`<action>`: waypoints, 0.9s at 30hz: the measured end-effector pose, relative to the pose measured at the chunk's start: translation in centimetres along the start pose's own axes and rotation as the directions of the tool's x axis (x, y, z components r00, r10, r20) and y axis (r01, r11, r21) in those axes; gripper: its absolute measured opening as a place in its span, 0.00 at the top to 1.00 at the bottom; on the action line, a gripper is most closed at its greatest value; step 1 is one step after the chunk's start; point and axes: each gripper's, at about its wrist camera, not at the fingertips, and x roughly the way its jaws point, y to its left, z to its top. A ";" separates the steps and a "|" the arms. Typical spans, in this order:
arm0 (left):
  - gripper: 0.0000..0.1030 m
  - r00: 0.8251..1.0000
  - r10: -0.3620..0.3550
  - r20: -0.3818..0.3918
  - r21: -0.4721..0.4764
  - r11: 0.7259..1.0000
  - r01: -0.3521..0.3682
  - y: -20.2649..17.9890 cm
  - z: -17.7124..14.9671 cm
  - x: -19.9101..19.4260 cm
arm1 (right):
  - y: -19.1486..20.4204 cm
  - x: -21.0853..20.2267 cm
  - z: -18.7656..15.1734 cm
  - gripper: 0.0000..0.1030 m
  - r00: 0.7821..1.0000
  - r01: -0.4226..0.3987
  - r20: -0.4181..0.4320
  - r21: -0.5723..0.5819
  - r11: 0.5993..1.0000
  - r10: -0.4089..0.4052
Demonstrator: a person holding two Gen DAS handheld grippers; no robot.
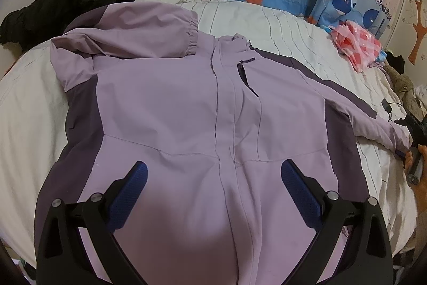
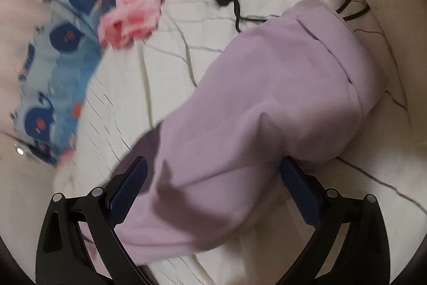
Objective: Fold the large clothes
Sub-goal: 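Grasp the lavender sleeve cuff with the right tool, then lift the held sleeve with the right tool and carry it across the jacket body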
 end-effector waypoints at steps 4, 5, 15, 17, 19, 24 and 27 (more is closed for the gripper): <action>0.07 1.000 -0.003 0.003 -0.007 1.000 0.003 0.2 0.1 0.0 | -1.7 -2.9 -2.3 0.06 0.991 -0.134 -0.010 0.061 0.989 0.135; 0.07 1.000 -0.006 0.003 -0.009 1.000 0.006 0.2 0.1 0.0 | -1.6 -3.1 -2.7 0.06 0.989 -0.147 -0.010 0.062 0.987 0.148; 0.07 1.000 -0.005 0.001 -0.008 1.000 0.005 0.1 -0.1 0.1 | -2.3 0.1 -1.4 0.06 0.993 -0.108 0.047 0.082 0.991 0.104; 0.07 1.000 -0.005 -0.001 -0.005 1.000 0.005 0.1 -0.1 0.1 | -0.9 0.8 -0.7 0.06 0.992 -0.096 0.088 0.065 0.993 0.090; 0.07 1.000 -0.006 0.001 -0.002 1.000 0.006 -0.1 -0.1 0.1 | -0.2 2.1 0.1 0.08 0.990 -0.095 0.114 0.049 0.994 0.088; 0.07 1.000 0.005 -0.008 0.003 1.000 -0.005 -0.2 -0.2 0.7 | 2.5 3.9 2.6 0.78 0.982 -0.144 0.118 -0.042 0.989 0.148; 0.07 1.000 -0.017 -0.018 -0.038 0.999 0.016 -0.2 0.3 1.5 | 8.1 2.3 5.4 0.85 0.967 -0.179 0.152 -0.170 0.969 0.205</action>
